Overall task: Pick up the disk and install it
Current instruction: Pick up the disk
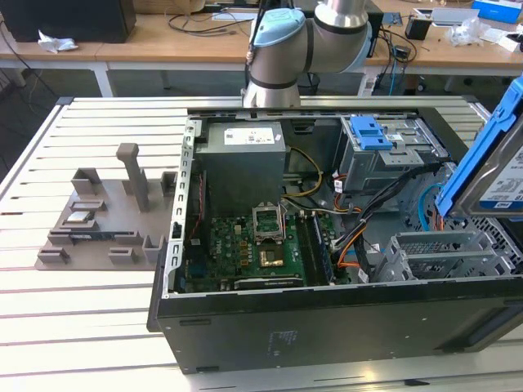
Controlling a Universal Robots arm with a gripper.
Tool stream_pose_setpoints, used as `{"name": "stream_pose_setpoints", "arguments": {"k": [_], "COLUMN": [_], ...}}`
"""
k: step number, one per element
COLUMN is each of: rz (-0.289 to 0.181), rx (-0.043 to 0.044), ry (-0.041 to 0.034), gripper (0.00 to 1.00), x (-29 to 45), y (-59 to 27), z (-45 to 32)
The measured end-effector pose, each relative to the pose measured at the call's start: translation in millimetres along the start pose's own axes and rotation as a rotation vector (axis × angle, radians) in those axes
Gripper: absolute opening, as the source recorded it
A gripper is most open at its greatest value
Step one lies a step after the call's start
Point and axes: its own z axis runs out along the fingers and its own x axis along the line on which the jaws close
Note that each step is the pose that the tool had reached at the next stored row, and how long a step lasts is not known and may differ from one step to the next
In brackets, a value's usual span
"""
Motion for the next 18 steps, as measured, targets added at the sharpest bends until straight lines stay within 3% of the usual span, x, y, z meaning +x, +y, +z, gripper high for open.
{"name": "stream_pose_setpoints", "arguments": {"k": [3, 11, 18], "rz": [0.0, 0.0, -0.005], "rx": [-0.0001, -0.0001, -0.0001], "ry": [-0.0003, -0.0001, 0.0], "gripper": [0.37, 0.37, 0.37], "x": [1.4, 1.5, 3.8], "y": [11.8, 12.6, 16.9], "z": [5.5, 10.2, 20.6]}}
